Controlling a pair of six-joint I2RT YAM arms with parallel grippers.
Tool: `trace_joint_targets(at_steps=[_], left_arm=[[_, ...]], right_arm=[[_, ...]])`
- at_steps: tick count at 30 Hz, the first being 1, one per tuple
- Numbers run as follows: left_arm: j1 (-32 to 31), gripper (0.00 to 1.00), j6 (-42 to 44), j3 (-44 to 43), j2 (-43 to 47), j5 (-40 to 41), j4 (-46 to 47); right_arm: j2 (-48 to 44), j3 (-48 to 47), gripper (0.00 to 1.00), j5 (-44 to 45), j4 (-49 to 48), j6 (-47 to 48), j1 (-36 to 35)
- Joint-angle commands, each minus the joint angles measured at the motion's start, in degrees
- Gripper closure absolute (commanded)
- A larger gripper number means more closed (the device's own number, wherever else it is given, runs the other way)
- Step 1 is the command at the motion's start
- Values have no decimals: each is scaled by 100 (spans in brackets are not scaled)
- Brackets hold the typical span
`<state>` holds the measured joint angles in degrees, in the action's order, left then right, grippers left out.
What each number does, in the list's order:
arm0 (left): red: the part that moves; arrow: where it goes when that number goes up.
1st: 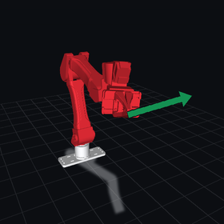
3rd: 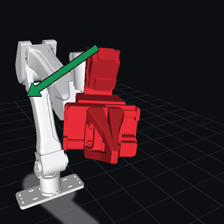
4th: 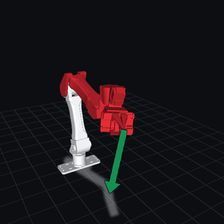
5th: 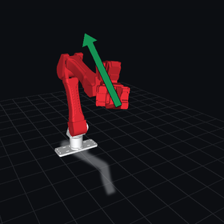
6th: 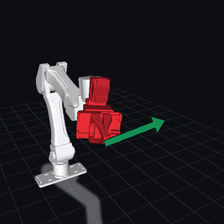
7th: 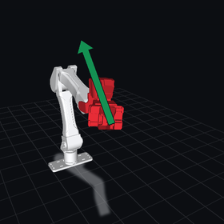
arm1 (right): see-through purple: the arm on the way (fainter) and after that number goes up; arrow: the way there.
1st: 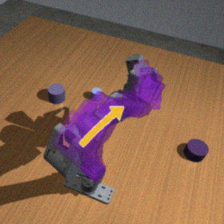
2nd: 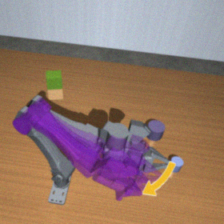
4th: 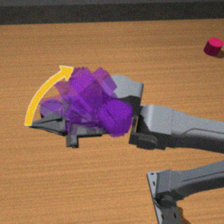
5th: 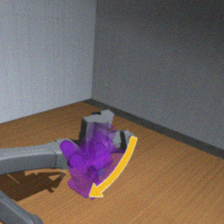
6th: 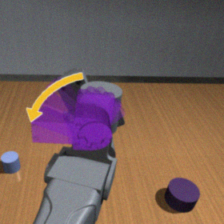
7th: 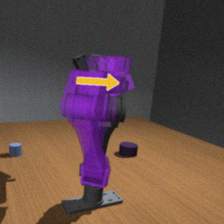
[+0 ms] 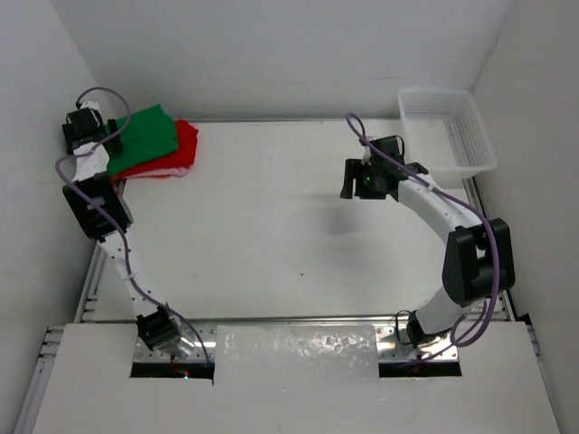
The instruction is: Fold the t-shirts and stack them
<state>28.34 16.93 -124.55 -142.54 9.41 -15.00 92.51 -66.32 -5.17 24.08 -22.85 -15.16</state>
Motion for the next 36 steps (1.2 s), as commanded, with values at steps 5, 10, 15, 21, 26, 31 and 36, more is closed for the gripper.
trace_joint_targets(at_steps=[5,10,15,21,26,31,36], left_arm=[[84,3,100,-95,429,193,323],[84,2,-83,54,1148,-456,-1],[49,0,-278,185,2290,-1475,-808],[-758,0,582,1861,4074,-2461,-2251],[-1856,0,1392,4432,5516,-2575,-2947],[-2218,0,1629,6404,6456,-2305,-2824],[-2735,0,1928,7540,7519,-2277,-2754]], right_arm=[[-268,-135,35,-98,-149,53,-31],[-681,14,35,-28,-149,79,-40],[-1225,260,34,33,18,193,-31],[-1648,848,31,130,159,281,-14],[-1982,1464,26,25,-166,167,4],[-2035,1754,24,-124,-298,114,13],[-2088,1965,22,-143,-439,79,4]])
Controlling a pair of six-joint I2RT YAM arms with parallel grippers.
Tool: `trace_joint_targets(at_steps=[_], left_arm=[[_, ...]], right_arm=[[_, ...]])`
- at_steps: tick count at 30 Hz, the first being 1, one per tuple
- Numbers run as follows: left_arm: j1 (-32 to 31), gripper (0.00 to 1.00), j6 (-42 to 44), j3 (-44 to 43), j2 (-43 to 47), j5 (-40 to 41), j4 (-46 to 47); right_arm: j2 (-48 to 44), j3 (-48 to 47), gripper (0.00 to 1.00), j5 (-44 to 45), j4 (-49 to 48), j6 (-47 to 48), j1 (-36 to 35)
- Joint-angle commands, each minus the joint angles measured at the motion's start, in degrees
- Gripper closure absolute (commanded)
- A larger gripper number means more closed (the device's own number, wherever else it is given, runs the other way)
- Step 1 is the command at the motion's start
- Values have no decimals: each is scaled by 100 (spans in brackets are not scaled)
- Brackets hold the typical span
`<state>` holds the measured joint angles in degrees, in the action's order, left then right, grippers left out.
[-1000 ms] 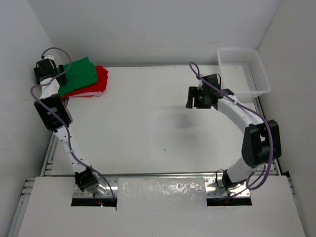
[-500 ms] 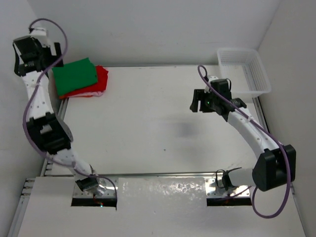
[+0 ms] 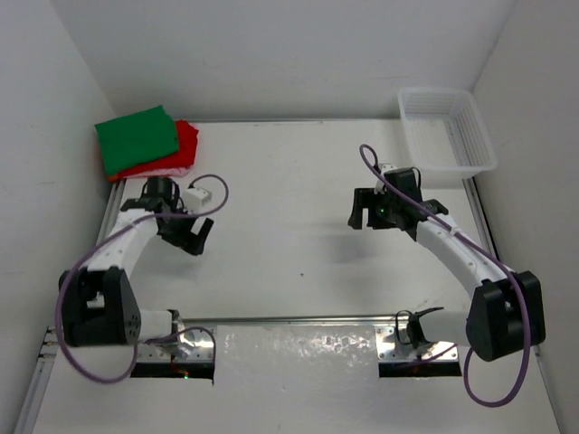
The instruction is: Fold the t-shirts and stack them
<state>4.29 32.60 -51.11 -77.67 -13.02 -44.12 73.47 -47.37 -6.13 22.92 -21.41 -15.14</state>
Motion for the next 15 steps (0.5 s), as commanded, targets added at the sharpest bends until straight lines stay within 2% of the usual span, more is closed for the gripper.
trace_joint_targets(at_steps=[1,4,7,15], left_arm=[[-368,0,361,372,1165,9,245],[-368,0,248,1267,1525,648,789],[-377,0,203,1594,1614,827,1054],[-368,0,159,1587,1650,748,1125]], right_arm=[[-184,140,20,6,-358,-91,11],[-131,167,19,164,-323,-179,11],[-114,185,18,340,-253,-250,2],[-254,351,18,464,-199,-127,11]])
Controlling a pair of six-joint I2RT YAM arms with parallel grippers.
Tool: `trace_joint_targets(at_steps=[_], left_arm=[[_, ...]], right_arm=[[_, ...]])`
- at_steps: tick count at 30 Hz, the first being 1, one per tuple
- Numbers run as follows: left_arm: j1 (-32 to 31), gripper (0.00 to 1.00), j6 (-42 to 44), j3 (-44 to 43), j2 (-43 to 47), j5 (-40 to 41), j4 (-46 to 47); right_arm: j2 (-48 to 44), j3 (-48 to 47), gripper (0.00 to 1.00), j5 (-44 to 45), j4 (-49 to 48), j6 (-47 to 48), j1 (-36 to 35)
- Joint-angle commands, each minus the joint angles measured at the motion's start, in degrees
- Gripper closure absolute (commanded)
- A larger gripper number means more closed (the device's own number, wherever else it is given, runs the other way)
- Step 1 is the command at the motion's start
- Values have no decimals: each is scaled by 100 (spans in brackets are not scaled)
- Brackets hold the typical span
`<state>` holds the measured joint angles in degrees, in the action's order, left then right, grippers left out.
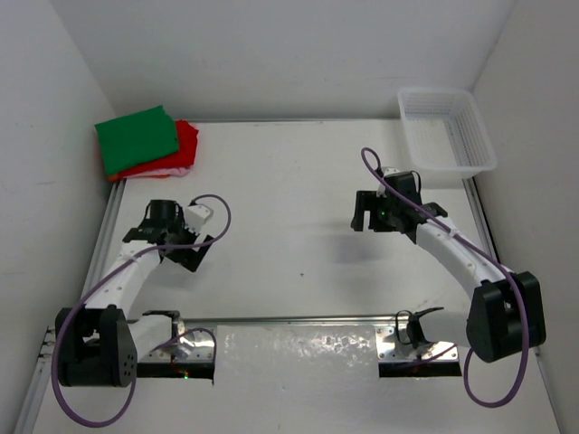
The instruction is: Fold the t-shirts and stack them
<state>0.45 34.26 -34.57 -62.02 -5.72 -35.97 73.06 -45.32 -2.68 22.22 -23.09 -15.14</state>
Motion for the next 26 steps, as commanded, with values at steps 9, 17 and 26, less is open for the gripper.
trace_joint_targets(at_steps=[9,17,26], left_arm=[[17,0,-16,-15,93,18,345],[17,0,-25,-15,111,35,345],[17,0,-33,20,120,97,380]], right_arm=[[-635,384,17,259,-315,94,19],[-635,340,17,338,-332,68,11],[-775,445,17,355,-437,68,11]])
